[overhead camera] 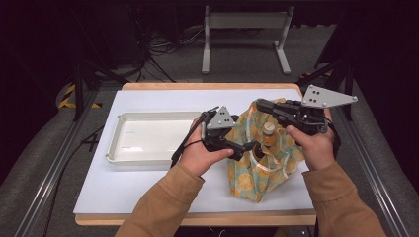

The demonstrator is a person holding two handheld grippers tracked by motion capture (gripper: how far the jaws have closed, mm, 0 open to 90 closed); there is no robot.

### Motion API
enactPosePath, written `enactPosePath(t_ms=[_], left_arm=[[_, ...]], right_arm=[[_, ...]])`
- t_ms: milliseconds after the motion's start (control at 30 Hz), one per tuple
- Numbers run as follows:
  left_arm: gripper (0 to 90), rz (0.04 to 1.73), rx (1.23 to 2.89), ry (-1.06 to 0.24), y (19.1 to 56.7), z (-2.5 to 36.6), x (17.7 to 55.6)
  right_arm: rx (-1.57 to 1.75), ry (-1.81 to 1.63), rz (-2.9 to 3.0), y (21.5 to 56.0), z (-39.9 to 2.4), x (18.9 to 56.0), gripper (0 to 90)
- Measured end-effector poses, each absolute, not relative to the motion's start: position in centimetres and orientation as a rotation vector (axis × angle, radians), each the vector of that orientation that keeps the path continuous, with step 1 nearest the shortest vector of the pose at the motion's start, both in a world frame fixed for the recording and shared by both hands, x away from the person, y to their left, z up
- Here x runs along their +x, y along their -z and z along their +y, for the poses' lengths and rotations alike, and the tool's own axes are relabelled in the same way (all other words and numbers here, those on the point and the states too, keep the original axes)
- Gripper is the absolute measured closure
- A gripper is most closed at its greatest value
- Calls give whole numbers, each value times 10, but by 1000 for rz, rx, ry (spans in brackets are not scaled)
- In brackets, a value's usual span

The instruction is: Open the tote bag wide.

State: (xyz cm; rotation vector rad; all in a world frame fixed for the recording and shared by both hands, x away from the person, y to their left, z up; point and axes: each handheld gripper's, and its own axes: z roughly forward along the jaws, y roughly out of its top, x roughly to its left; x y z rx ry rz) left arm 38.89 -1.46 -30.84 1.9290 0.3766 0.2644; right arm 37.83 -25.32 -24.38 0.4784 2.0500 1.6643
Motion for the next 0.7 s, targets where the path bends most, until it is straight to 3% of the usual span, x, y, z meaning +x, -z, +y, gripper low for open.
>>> enactPosePath(t_ms=[467, 600, 700], left_arm=[[126, 410, 1903, -247, 311, -31, 398], [264, 419, 1900, -243, 313, -31, 401], [439, 411, 1897, -264, 313, -28, 401]], right_arm=[[475, -1664, 2063, 251, -249, 378, 897], [473, -1666, 2064, 252, -247, 378, 896], [471, -1665, 2066, 253, -247, 377, 896]])
